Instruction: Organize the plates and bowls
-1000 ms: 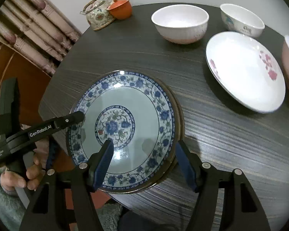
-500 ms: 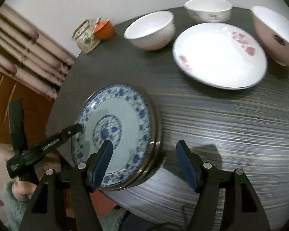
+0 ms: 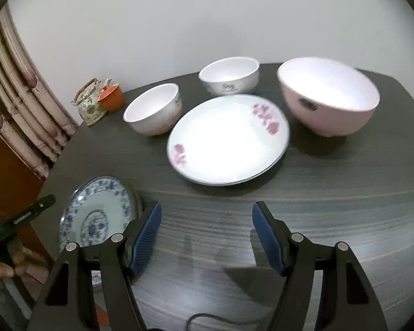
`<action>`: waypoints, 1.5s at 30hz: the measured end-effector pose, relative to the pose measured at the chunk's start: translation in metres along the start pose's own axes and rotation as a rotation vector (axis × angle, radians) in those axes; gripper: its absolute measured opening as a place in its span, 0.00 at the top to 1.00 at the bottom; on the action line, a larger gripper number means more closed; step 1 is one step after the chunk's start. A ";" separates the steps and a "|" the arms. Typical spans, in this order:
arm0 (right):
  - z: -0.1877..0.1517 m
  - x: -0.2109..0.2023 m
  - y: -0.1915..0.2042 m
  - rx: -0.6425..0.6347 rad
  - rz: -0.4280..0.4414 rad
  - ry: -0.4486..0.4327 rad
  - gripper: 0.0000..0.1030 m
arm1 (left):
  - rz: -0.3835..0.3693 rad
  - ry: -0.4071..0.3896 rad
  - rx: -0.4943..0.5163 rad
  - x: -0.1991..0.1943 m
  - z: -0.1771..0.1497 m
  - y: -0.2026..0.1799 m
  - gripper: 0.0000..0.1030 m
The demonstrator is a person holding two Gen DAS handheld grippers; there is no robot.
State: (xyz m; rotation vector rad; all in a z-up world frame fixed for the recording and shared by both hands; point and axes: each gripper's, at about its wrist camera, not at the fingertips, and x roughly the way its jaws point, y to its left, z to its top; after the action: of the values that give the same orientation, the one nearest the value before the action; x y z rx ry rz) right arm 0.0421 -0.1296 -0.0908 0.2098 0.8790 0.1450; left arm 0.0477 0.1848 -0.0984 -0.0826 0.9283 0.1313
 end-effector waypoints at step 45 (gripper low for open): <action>0.071 0.101 -0.099 0.050 -0.008 0.080 0.71 | -0.324 0.273 0.069 0.139 0.068 -0.223 0.44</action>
State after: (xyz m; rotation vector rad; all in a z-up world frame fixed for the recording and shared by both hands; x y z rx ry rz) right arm 0.1649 -0.2131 -0.1463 0.2483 0.9634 0.1247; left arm 0.2168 -0.0164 -0.1663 -0.1886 1.1782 -0.2171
